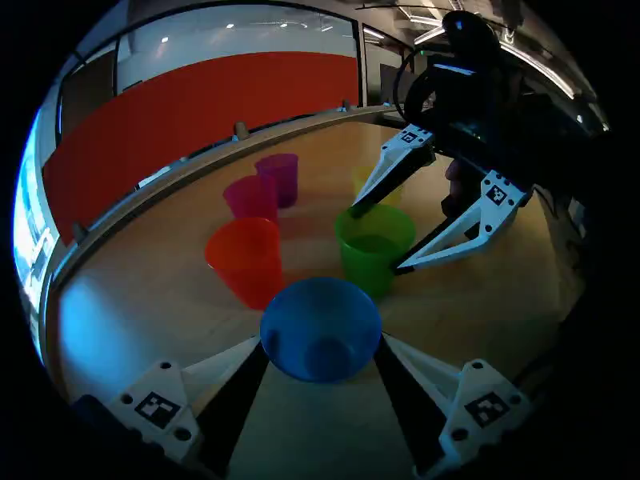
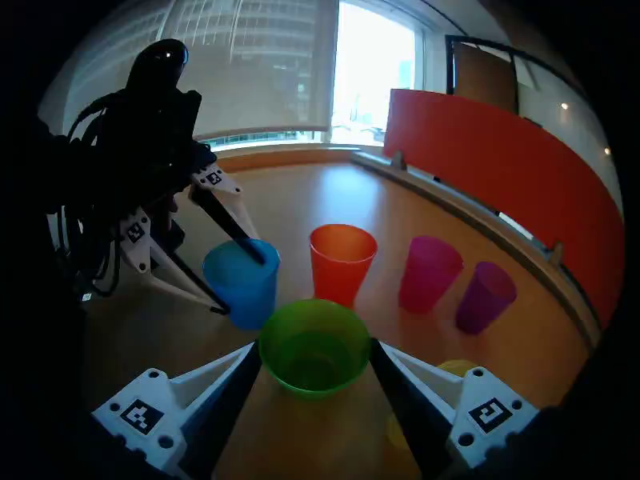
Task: Pour water
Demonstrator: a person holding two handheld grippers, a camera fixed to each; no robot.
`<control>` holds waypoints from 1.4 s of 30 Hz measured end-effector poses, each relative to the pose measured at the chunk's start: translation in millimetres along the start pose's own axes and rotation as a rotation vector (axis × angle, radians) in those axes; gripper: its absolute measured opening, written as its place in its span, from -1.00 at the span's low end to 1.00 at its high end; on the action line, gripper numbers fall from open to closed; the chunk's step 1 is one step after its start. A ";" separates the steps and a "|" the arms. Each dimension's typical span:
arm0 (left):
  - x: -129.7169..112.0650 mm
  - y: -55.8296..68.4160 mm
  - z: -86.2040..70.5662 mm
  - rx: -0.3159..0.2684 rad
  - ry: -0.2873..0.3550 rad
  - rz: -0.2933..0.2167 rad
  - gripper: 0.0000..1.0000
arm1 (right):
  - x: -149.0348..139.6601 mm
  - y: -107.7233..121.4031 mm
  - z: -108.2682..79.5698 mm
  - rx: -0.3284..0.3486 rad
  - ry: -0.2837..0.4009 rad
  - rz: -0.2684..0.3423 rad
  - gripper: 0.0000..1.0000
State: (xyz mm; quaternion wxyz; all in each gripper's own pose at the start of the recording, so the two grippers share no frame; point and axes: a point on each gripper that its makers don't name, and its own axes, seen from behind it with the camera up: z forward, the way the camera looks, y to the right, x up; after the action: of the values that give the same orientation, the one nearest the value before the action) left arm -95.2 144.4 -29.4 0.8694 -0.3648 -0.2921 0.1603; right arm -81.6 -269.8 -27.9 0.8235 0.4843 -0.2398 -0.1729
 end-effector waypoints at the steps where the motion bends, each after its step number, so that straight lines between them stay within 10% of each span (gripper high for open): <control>1: -1.4 0.2 -0.1 -0.001 -0.005 0.000 0.84 | -0.2 -0.2 -0.2 0.000 -0.001 0.001 1.00; 42: -21.0 -13.9 -58.2 0.161 -0.006 -0.007 0.92 | 18.6 -2.9 -77.5 -0.107 0.066 -0.011 1.00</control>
State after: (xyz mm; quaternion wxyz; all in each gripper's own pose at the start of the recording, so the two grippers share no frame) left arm -74.2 93.1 -60.2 0.8955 -0.2925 -0.2822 0.1814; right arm -22.8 -225.4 -58.4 0.8547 0.4463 -0.2001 -0.1741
